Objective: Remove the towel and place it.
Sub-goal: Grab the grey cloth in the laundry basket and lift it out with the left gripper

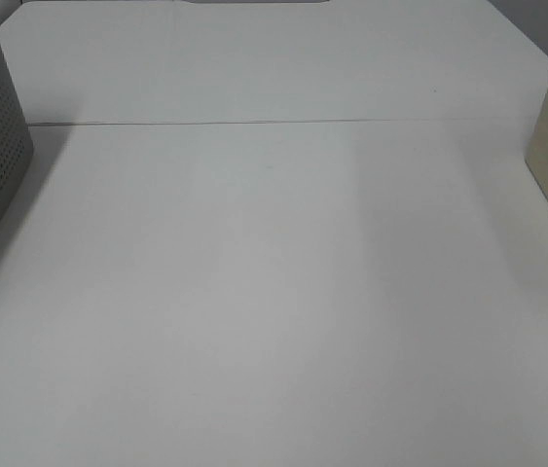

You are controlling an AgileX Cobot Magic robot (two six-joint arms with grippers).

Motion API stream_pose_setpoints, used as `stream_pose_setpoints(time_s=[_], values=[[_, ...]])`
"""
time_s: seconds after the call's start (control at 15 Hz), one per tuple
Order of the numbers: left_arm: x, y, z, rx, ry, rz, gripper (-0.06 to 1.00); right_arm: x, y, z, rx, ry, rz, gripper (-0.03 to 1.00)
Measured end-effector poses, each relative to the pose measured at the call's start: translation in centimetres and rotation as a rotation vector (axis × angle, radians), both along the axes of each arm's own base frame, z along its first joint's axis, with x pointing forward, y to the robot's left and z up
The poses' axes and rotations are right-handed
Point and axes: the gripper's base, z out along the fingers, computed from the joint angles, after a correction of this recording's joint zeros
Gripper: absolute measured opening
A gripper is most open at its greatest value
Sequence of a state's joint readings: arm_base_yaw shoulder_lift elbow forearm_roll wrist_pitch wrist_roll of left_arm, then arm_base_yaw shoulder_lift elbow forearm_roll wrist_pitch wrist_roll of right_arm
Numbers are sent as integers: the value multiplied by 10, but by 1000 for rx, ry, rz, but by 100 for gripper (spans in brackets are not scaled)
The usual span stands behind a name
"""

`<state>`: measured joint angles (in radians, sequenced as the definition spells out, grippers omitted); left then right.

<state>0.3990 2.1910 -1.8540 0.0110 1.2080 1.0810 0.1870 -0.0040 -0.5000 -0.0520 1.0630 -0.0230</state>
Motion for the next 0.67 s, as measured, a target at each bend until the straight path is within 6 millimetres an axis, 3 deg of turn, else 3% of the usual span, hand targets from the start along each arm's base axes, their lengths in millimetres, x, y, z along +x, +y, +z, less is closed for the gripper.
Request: stream_pose_setpoints(time_s=[0.2, 0.33, 0.6, 0.67], values=[[0, 0, 0, -1, 0, 1, 1, 0, 0, 0, 0, 0, 0, 64], [-1, -2, 10, 3, -23, 4, 0, 0, 0, 0, 0, 0, 0, 64], [-8, -29, 72, 48, -154, -44, 0, 0, 0, 0, 0, 0, 0, 64], [-15, -43, 101, 64, -218, -70, 0, 0, 0, 0, 0, 0, 0, 64]])
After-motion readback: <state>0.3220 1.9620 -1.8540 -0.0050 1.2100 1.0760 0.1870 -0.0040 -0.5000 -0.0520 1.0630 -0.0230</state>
